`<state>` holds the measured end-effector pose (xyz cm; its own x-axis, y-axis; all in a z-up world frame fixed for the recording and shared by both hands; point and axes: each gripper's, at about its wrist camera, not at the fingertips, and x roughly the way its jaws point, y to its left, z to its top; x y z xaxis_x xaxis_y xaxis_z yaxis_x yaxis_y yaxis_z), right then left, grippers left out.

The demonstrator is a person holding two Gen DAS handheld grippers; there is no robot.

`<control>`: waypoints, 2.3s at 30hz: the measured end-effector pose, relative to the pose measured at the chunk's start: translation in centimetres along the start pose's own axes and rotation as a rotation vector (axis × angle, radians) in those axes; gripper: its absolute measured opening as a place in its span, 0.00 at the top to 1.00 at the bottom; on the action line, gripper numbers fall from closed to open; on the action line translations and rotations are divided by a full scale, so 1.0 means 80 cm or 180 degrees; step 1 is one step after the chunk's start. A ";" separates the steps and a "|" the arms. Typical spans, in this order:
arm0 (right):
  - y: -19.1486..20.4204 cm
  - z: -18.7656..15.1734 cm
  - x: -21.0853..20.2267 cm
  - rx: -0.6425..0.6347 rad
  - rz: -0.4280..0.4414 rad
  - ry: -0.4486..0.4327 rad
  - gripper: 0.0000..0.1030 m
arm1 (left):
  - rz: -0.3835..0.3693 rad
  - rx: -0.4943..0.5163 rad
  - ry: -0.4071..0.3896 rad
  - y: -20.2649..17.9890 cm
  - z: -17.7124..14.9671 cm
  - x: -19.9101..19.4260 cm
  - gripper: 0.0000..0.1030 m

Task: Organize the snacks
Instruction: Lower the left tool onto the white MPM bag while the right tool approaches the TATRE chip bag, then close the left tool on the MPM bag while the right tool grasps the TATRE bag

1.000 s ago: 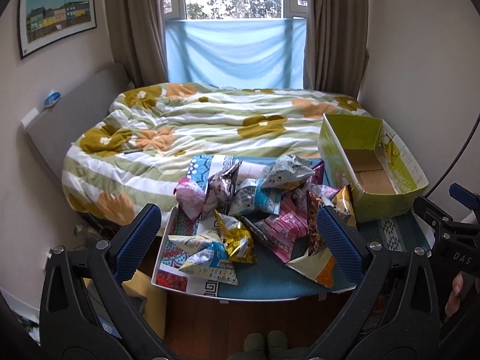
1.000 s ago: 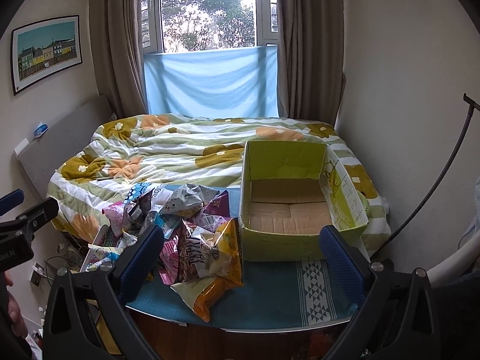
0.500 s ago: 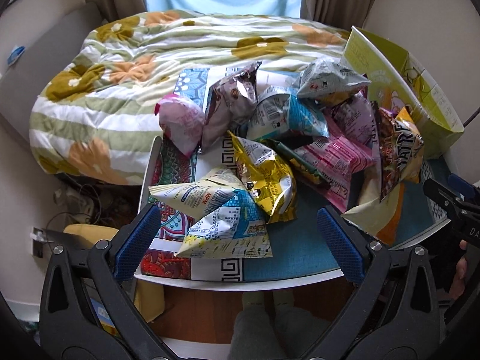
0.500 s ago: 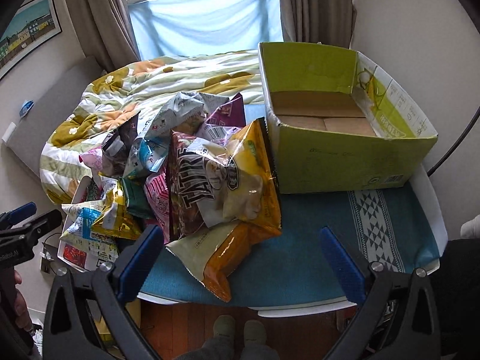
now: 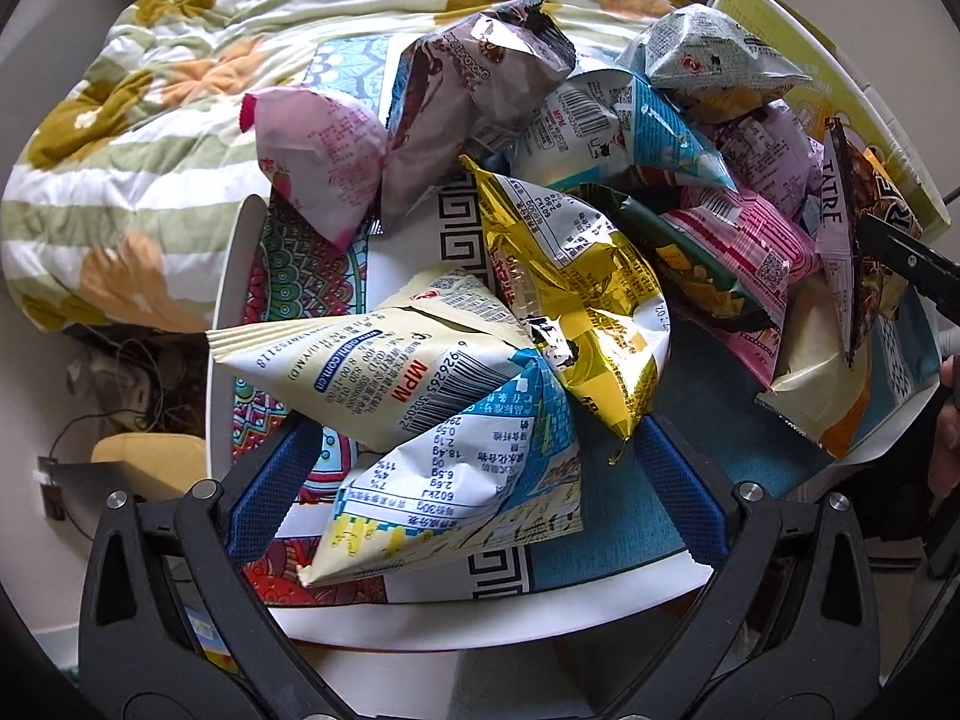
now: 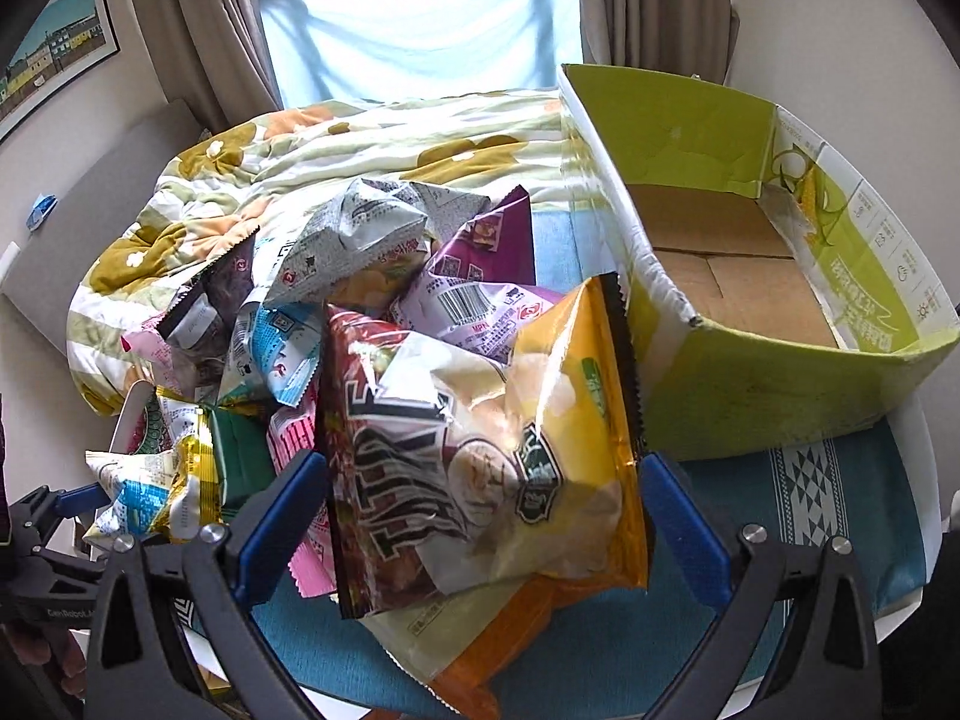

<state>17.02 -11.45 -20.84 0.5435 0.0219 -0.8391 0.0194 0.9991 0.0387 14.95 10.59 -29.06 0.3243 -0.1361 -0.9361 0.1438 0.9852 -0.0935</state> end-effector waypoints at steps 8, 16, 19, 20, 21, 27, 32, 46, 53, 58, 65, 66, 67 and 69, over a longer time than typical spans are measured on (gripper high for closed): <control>-0.004 0.010 0.024 -0.0025 0.0092 0.0089 0.00 | -0.0097 0.0049 0.0039 0.012 0.005 0.017 0.14; -0.015 0.016 0.039 0.0134 0.0289 0.0145 0.00 | -0.0176 0.0019 0.0090 0.020 0.002 0.010 0.19; -0.020 0.016 0.039 0.0199 0.0341 0.0154 0.00 | -0.0205 -0.0092 0.0089 0.030 0.003 0.006 0.19; -0.021 0.016 0.039 0.0203 0.0343 0.0154 0.00 | -0.0256 -0.0135 0.0064 0.033 0.003 0.002 0.19; -0.020 0.015 0.038 0.0202 0.0339 0.0156 0.00 | -0.0303 -0.0177 0.0040 0.037 0.004 0.000 0.19; -0.021 0.015 0.034 0.0223 0.0330 0.0138 0.00 | -0.0449 -0.0297 -0.0062 0.045 0.005 -0.015 0.19; -0.020 0.014 0.031 0.0213 0.0324 0.0127 0.00 | -0.0559 -0.0443 -0.0145 0.059 0.006 -0.028 0.19; -0.019 0.013 0.028 0.0253 0.0336 0.0104 0.00 | -0.0755 -0.0821 0.0024 0.093 0.019 0.010 0.41; -0.015 0.014 0.031 0.0200 0.0355 0.0073 0.18 | -0.0779 -0.0771 0.0024 0.094 0.010 0.005 0.43; -0.017 0.014 0.029 0.0194 0.0356 0.0061 0.32 | -0.0804 -0.0796 0.0007 0.096 0.010 0.003 0.45; -0.011 0.014 0.009 0.0105 0.0269 -0.0083 0.34 | -0.0776 -0.0797 -0.0138 0.098 0.008 -0.024 0.45; -0.010 0.015 0.005 0.0101 0.0267 -0.0110 0.34 | -0.0769 -0.0792 -0.0162 0.097 0.008 -0.029 0.45; -0.009 0.017 0.000 0.0093 0.0274 -0.0126 0.34 | -0.0759 -0.0787 -0.0188 0.097 0.010 -0.034 0.45; -0.008 0.019 -0.010 0.0087 0.0265 -0.0168 0.34 | -0.0750 -0.0779 -0.0242 0.097 0.011 -0.046 0.45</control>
<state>17.85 -12.18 -19.41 0.5877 0.1022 -0.8026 -0.0051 0.9924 0.1226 15.68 18.67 -26.06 0.3789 -0.3613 -0.8520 -0.0025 0.9203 -0.3913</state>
